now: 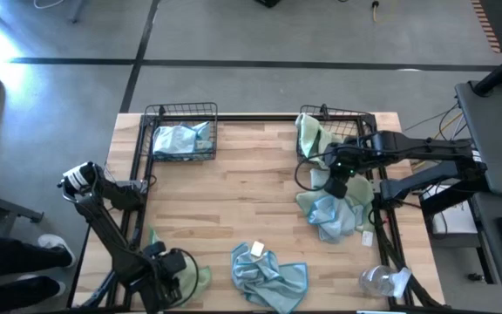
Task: Sort microfiber towel by color & place in baskets
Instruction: Put the green microfiber towel into the right wire basket
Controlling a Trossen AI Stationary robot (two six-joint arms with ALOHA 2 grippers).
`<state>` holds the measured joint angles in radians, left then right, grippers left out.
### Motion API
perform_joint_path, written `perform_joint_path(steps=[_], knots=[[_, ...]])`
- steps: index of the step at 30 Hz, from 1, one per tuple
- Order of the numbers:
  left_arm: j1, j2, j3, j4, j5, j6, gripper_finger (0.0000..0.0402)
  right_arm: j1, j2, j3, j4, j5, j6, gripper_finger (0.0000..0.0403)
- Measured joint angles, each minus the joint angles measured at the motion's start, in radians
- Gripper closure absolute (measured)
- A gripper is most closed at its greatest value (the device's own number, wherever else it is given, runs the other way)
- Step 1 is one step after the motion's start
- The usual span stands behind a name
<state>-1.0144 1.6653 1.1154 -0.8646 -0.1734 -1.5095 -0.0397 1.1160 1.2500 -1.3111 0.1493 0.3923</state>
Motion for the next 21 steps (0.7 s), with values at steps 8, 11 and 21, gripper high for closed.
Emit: perform_joint_path(steps=[8, 11, 21], knots=[[0.001, 0.0, -0.013, 0.004, -0.001, 0.0, 0.0278, 0.0, 0.0, -0.113, 0.0, -0.015, 0.0, 0.0321], [0.002, 0.0, -0.013, 0.004, -0.01, -0.001, 0.0318, 0.0, 0.0, -0.153, 0.001, -0.029, 0.0, 0.0321], [0.046, -0.003, -0.011, 0.0, -0.061, 0.01, 0.0394, 0.0, 0.0, -0.226, 0.016, -0.028, 0.0, 0.0321]])
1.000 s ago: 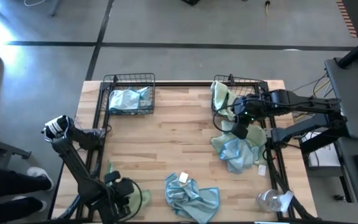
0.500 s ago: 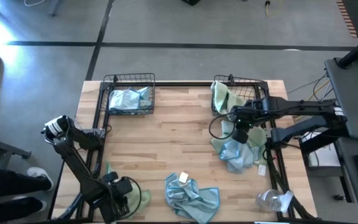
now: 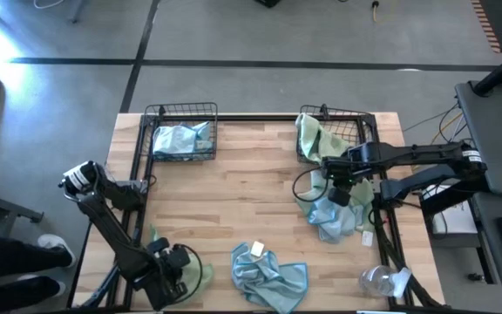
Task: Sort microfiber towel by color & place in baskets
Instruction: Put the green microfiber towel into the right wire basket
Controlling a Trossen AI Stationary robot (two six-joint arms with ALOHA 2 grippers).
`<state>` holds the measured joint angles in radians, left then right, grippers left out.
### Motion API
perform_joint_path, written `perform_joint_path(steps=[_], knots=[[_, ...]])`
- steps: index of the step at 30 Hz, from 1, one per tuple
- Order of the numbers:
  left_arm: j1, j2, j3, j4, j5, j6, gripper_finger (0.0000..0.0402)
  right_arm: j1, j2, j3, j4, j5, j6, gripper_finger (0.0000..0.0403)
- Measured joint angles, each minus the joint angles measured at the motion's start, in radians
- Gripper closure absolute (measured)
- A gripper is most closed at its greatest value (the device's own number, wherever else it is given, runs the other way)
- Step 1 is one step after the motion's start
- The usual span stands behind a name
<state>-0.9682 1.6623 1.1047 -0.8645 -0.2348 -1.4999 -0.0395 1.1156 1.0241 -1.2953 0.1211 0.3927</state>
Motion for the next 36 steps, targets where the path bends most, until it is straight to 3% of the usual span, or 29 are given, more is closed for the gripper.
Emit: perform_joint_path(steps=[4, 13, 23, 28, 36], knots=[[0.076, -0.004, 0.06, -0.056, -0.085, 0.124, 0.0399, 0.0, 0.0, 0.013, 0.048, 0.007, -0.001, 0.0321], [0.356, -0.007, 0.288, -0.317, -0.367, 0.604, 0.0401, 0.0, 0.0, 0.109, 0.214, 0.01, -0.004, 0.0321], [0.668, -0.01, 0.501, -0.264, -0.481, 1.109, 0.0401, 0.0, 0.0, 0.225, 0.296, 0.01, -0.003, 0.0321], [0.81, -0.008, 0.566, -0.114, -0.472, 1.38, 0.0401, 0.0, 0.0, 0.275, 0.309, 0.01, -0.012, 0.0321], [1.027, -0.008, 0.58, 0.326, -0.167, 1.71, 0.0402, 0.0, 0.0, 0.351, 0.312, 0.01, -0.054, 0.0321]])
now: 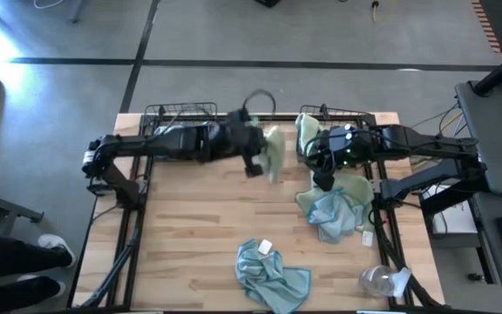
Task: Sort microfiber towel by color & place in baskets
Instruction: Put the green microfiber towel into the right wire basket
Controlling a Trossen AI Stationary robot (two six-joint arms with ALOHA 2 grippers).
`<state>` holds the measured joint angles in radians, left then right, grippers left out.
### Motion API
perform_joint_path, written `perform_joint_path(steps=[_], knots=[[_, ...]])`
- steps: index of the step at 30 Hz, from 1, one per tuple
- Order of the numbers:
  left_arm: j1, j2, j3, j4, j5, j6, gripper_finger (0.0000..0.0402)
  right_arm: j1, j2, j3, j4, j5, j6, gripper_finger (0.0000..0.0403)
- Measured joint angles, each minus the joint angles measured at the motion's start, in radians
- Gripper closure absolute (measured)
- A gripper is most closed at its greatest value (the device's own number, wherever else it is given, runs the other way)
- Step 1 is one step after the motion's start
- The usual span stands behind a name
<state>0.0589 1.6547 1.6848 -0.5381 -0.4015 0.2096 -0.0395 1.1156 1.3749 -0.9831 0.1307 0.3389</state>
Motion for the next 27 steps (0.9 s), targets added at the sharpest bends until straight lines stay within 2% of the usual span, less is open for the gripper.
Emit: perform_joint_path(steps=[7, 12, 17, 23, 24, 27], knots=[[0.14, 0.045, 0.023, 0.208, 0.24, 0.112, 0.0402, 0.0, 0.0, 0.044, 0.011, 0.0, -0.003, 0.0321], [0.205, 0.144, 0.133, 0.221, 0.357, 0.173, 0.0401, 0.0, 0.0, 0.057, 0.065, 0.0, -0.022, 0.0321], [0.249, 0.305, 0.33, 0.216, 0.488, 0.208, 0.0401, 0.0, 0.0, 0.058, 0.13, 0.0, -0.027, 0.0321], [0.282, 0.525, 0.651, 0.017, 0.643, 0.223, 0.0401, 0.0, 0.0, 0.058, 0.137, 0.0, -0.026, 0.0321], [0.285, 0.554, 0.674, 0.014, 0.657, 0.231, 0.0401, 0.0, 0.0, 0.058, 0.137, 0.0, -0.026, 0.0321], [0.296, 0.544, 0.578, 0.128, 0.702, 0.231, 0.0401, 0.0, 0.0, 0.057, 0.137, 0.001, -0.026, 0.0321]])
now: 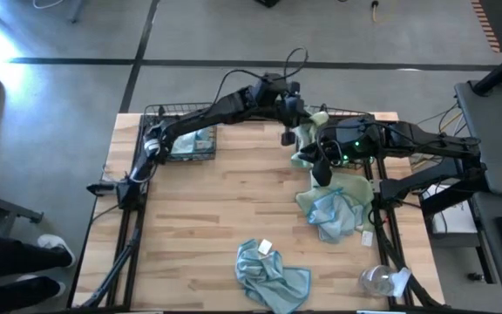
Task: Sort microfiber towel by color & place in baskets
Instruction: Put the green microfiber towel into the right wire basket
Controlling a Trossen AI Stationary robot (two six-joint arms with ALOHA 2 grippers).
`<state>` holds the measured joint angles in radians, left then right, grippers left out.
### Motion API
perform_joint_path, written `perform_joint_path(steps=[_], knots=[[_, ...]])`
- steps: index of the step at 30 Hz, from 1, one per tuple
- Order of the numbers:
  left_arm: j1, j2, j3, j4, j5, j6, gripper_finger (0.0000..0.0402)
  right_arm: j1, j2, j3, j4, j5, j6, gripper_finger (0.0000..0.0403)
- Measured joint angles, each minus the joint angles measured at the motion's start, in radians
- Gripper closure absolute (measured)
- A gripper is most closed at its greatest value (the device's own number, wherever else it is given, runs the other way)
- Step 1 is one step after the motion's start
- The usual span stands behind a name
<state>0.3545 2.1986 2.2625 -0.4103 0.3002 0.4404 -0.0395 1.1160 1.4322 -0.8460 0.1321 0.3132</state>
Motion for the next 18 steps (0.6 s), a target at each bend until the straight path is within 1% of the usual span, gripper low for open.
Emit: perform_joint_path(steps=[1, 3, 6, 8, 11, 15, 16, 18], knots=[[0.003, 0.0, -0.017, 0.043, 0.017, -0.003, 0.0401, 0.0, 0.0, -0.001, 0.0, -0.001, 0.0, 0.0321], [0.012, 0.0, -0.023, 0.063, 0.071, -0.009, 0.0401, 0.0, 0.0, -0.001, 0.003, -0.001, 0.0, 0.0321], [0.022, 0.004, -0.017, 0.135, 0.19, -0.012, 0.0401, 0.0, 0.0, -0.001, 0.026, 0.0, -0.001, 0.0321], [0.024, 0.016, -0.001, 0.198, 0.252, -0.017, 0.0401, 0.0, 0.0, -0.001, 0.033, 0.0, -0.001, 0.0321], [0.024, 0.037, 0.034, 0.286, 0.307, -0.044, 0.0401, 0.0, 0.0, -0.001, 0.052, 0.0, -0.001, 0.0321], [0.029, 0.087, 0.095, 0.337, 0.431, -0.067, 0.0401, 0.0, 0.0, -0.001, 0.064, -0.001, 0.0, 0.0321], [0.031, 0.092, 0.083, 0.385, 0.451, -0.075, 0.0401, 0.0, 0.0, -0.001, 0.068, -0.002, 0.0, 0.0321], [0.038, 0.101, 0.072, 0.423, 0.459, -0.114, 0.0401, 0.0, 0.0, -0.001, 0.075, -0.001, 0.001, 0.0321]])
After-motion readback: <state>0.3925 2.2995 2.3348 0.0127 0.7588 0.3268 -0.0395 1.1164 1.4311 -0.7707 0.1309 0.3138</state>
